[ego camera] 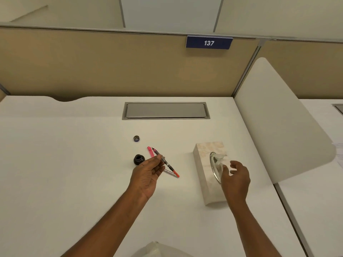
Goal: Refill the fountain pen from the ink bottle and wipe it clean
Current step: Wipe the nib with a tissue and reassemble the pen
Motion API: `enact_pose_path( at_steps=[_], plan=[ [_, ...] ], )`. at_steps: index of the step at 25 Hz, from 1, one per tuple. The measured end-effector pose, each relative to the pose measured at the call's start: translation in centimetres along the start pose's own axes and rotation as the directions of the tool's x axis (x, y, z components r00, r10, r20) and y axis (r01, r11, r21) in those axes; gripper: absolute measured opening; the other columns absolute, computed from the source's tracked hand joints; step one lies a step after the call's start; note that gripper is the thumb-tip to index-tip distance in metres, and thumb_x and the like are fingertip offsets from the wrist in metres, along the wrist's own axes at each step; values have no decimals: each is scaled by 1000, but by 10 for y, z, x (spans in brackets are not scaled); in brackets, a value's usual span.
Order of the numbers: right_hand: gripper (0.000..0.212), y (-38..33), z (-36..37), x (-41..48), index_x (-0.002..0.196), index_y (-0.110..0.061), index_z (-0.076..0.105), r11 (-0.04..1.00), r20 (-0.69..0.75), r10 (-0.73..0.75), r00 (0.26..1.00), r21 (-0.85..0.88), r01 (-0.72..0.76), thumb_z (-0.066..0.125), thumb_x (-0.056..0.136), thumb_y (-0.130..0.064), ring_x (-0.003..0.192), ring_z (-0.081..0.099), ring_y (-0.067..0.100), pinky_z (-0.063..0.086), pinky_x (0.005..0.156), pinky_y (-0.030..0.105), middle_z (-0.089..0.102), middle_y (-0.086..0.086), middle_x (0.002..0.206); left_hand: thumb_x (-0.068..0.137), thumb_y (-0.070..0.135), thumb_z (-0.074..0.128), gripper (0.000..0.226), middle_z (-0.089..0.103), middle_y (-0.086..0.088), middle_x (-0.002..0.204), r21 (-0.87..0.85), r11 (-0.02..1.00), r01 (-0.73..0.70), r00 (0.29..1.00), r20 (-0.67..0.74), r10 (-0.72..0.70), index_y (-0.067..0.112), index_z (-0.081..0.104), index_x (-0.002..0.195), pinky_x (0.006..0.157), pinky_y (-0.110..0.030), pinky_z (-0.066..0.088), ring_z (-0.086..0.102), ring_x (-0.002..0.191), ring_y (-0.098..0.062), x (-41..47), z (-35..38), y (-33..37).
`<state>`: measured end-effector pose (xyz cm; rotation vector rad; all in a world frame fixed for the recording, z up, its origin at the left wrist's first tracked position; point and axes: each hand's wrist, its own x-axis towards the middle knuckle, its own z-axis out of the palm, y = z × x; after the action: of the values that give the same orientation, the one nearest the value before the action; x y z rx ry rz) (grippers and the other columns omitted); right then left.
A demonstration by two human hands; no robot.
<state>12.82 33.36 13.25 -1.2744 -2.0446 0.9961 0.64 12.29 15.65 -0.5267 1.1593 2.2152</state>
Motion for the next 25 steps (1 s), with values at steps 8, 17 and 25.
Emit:
enact_pose_path(
  at_steps=[8,17,25],
  plan=[
    [44,26,20,21,117,-1,56,906,154,-26,988,-415,89,60,88,-33,103,54,43,48,80,48,57,25,106,79,5,65,18,73,-6,72,50,999,-3,999,37,1,9,76,65,73,-26,56,69,70,-13,-7,3,1],
    [20,40,33,37,96,4,66,937,167,-10,986,-341,67,56,89,-11,95,51,45,45,79,44,50,28,103,84,3,58,19,74,-9,80,98,993,-62,988,148,47,6,75,75,80,-30,57,70,81,-19,-19,-4,11],
    [8,40,35,39,85,-1,50,982,153,45,987,-189,-16,44,89,-1,78,52,36,38,66,36,58,17,85,85,1,57,18,74,-9,80,100,993,-62,990,132,48,3,73,77,76,-29,58,70,79,-20,-16,-4,7]
  ],
)
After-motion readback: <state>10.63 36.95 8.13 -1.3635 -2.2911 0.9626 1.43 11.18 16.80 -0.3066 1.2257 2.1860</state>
